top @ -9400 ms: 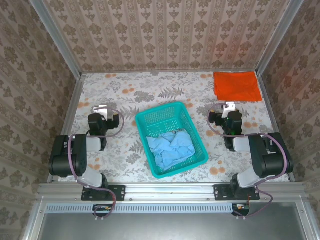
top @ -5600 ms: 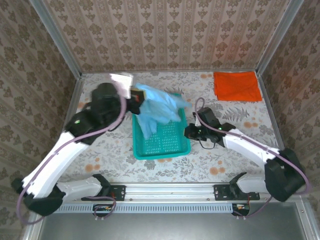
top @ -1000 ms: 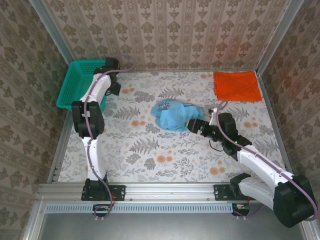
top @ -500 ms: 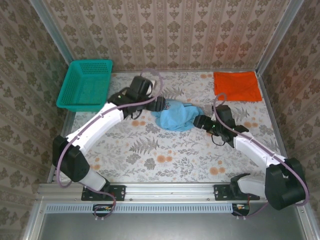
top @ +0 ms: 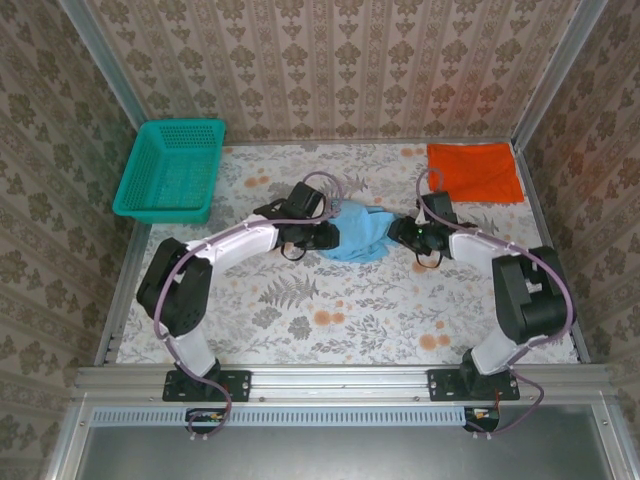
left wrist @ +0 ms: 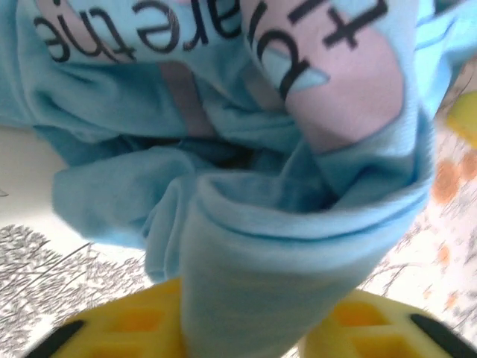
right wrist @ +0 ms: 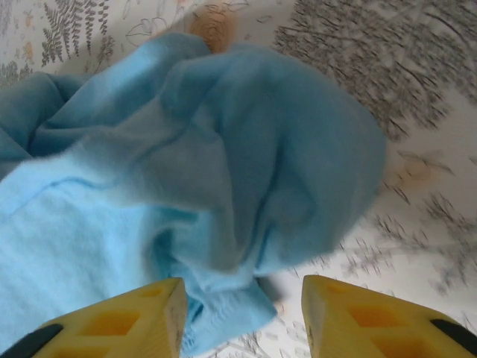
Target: Fold and stack the t-shirts
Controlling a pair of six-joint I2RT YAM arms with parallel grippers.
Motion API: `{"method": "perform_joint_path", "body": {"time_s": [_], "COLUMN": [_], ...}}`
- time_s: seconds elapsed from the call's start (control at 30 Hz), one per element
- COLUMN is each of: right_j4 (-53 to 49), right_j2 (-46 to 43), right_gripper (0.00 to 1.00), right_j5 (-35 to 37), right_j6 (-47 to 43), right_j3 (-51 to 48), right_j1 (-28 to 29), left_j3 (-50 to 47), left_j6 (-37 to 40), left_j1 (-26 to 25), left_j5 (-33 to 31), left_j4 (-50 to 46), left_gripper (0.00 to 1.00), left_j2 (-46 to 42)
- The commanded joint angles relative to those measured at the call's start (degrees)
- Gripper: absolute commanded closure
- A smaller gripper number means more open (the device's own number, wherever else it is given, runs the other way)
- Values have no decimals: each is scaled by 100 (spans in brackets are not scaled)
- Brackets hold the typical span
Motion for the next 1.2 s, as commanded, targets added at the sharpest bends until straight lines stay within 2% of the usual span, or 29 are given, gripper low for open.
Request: {"method": "perform_joint_path", "body": {"time_s": [0.0, 0.07, 0.1, 0.17, 0.23, 0.33, 0.6, 0.83, 0.97, 1.07, 1.17], "right_j4": [-15, -173, -205, -124, 15, 76, -1, -418, -582, -681, -915], "right_j2": [422, 646, 740, 825, 719, 191, -2344, -4250, -4922, -5039, -4760], "right_gripper": [63, 75, 80, 83, 91, 100, 100, 100, 100, 100, 100], "right_j5": [-382, -295, -325, -421, -540, -593, -619, -665, -543, -432, -195], "right_j6": [-266, -317, -313, -266, -236, -212, -185, -327, -431, -440, -555], "right_j3": [573, 775, 846, 872, 825, 675, 256, 602, 965, 1222, 1464], "right_j1": [-25, -31, -35, -31, -31, -29, 130, 449, 690, 810, 866], "left_j3": [242, 315, 360, 398, 447, 516, 431, 462, 651, 820, 938], "left_j6": [32, 65, 89, 127, 221, 421, 1270, 1811, 1974, 1955, 1954], "left_j1": [52, 58, 57, 51, 55, 11, -293, -893, -1184, -1200, -1191], "left_j5": [137, 140, 130, 96, 72, 4, -759, -1238, -1249, -1298, -1708], "left_j4": [230, 198, 168, 172, 120, -47, -288, -482, -642, -793, -845], "left_gripper": [83, 97, 100, 100, 100, 100, 95, 88, 85, 84, 94], "left_j2": [87, 101, 88, 21, -109, -403, -1982, -3527, -4175, -4419, -4377]}}
